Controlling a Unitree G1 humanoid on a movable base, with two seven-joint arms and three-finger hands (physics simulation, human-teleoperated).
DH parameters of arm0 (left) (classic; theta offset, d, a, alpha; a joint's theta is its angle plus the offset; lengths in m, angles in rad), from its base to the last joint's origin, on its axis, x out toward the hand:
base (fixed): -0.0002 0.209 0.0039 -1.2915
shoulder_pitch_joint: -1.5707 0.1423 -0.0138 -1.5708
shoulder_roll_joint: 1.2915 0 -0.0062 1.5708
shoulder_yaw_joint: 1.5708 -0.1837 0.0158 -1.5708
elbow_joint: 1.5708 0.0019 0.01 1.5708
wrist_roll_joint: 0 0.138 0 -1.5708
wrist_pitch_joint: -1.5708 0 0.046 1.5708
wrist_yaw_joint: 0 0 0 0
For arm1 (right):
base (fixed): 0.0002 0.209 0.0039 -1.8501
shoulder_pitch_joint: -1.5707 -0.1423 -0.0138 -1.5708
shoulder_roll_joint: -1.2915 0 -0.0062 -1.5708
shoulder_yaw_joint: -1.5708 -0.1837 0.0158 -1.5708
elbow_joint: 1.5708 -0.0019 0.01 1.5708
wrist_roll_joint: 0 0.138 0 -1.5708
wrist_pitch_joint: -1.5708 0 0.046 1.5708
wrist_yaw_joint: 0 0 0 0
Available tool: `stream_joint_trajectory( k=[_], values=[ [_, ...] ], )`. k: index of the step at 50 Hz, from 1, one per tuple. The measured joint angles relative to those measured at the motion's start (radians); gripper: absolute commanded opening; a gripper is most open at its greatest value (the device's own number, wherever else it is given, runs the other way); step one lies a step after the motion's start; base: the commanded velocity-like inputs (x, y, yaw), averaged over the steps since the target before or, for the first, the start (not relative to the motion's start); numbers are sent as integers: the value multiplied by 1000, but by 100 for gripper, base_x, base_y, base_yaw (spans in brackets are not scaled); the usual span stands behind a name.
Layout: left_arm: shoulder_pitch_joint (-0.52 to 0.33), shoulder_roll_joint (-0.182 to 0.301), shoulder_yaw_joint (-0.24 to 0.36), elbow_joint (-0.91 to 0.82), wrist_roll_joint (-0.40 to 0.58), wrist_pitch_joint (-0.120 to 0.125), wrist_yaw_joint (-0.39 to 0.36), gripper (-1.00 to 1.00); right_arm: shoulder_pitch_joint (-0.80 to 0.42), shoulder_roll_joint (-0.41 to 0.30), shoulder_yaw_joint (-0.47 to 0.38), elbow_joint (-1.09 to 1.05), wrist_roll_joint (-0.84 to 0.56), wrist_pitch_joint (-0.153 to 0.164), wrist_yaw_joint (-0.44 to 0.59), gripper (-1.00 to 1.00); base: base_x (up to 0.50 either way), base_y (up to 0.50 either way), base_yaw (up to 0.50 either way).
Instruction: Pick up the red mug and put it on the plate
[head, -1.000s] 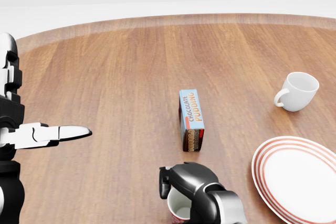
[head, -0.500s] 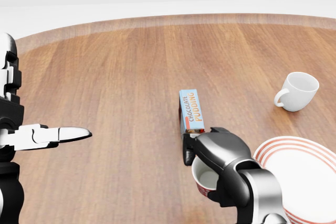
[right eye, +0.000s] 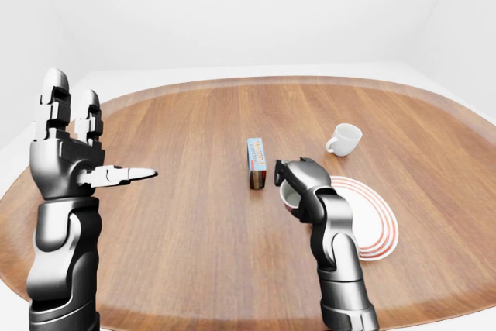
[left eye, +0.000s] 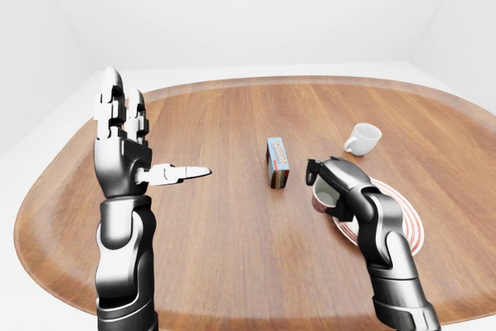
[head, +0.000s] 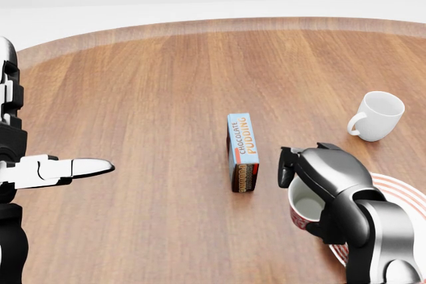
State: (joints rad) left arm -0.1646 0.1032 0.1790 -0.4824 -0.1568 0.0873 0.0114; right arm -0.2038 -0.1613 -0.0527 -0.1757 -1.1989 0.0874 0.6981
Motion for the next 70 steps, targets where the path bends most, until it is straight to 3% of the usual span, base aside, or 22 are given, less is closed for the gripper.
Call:
stream_joint_trajectory(
  k=[45,70],
  values=[
    [10,0,5,-20,2,0,-2,100,-70,-281,-214,283,305,0,0,-100,0,0,0],
    [12,0,8,-24,3,0,-3,100,-206,-375,-154,721,355,0,-204,-100,0,0,0]
  ],
)
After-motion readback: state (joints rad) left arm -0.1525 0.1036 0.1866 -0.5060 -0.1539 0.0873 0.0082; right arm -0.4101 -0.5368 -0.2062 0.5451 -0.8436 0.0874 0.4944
